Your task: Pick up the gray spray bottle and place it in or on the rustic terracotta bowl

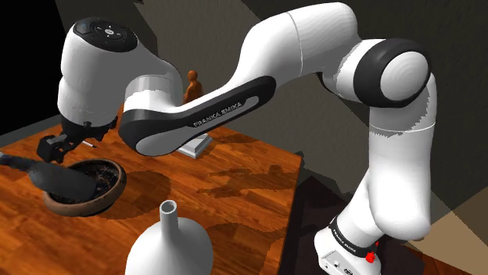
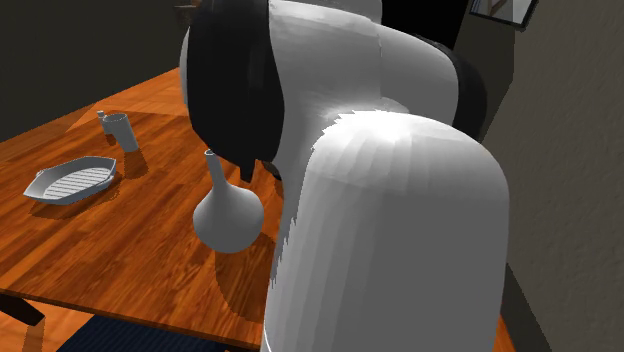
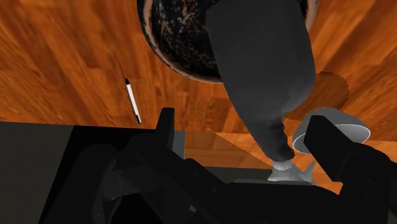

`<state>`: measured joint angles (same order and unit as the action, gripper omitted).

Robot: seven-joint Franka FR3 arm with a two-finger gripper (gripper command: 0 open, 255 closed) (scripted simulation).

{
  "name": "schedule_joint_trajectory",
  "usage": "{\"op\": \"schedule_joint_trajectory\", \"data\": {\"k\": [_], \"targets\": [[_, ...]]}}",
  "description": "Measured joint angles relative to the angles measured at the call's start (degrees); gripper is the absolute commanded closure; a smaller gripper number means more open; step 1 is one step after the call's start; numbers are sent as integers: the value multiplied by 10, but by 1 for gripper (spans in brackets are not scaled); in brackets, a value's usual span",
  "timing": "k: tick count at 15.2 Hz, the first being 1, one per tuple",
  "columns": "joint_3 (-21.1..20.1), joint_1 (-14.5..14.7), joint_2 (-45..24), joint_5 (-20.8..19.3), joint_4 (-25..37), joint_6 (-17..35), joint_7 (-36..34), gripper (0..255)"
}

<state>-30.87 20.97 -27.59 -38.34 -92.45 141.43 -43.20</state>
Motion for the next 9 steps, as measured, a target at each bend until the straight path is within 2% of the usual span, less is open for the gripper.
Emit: {"op": "schedule_joint_trajectory", "data": {"k": [3,9], "targets": [[-18,-17,43,27,-24,-13,14,0],[-20,-17,46,29,-24,-17,14,0]]}}
